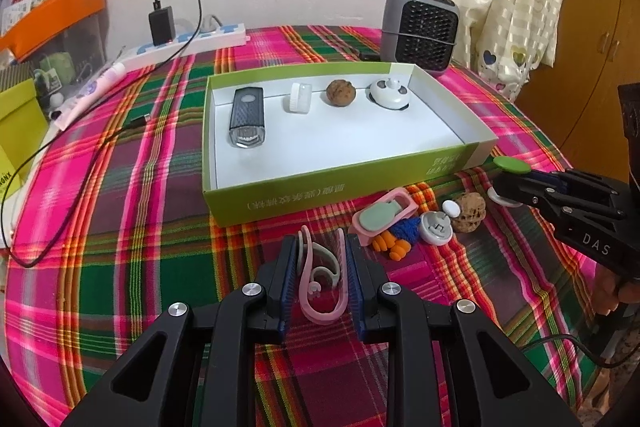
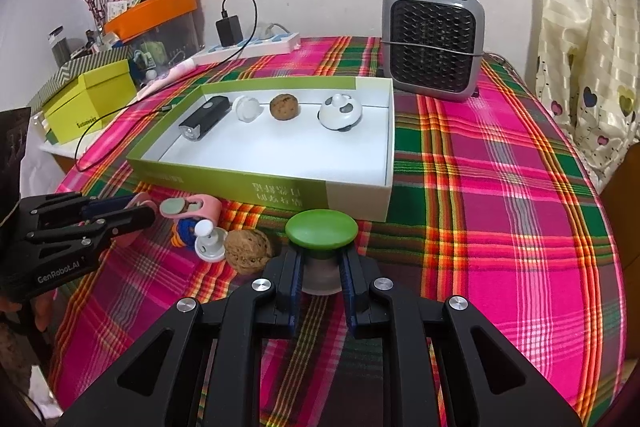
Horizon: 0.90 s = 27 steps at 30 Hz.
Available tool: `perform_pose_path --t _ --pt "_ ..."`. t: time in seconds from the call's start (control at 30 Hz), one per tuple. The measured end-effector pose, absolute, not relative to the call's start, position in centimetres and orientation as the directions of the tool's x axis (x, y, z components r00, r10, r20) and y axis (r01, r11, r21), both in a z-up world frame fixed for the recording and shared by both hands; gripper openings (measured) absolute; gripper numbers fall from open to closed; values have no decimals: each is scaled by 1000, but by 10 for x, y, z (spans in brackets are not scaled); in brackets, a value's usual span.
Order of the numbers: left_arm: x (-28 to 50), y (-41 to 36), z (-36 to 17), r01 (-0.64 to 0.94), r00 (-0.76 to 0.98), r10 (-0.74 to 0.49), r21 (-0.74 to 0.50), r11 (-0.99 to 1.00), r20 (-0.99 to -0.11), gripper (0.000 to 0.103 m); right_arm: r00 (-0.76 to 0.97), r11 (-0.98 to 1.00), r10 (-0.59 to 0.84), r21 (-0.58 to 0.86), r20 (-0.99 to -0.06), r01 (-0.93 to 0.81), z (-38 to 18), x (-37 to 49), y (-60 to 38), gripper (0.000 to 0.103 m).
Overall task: Organize objects
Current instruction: 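Carry the green mushroom toy and pink clip over the white box with both tools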
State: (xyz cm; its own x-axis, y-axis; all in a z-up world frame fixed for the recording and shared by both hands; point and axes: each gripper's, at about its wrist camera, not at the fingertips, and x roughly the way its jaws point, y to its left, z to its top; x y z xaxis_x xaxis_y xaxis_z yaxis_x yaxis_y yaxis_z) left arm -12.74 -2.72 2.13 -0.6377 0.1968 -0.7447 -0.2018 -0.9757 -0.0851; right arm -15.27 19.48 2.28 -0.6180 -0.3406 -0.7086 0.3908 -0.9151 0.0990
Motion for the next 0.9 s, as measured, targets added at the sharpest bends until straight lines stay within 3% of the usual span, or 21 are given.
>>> perform_pose_path --t 0.9 --pt "-164 -26 55 -219 -678 233 -111 -969 -698 21 -648 -896 -392 109 -653 431 54 -183 176 18"
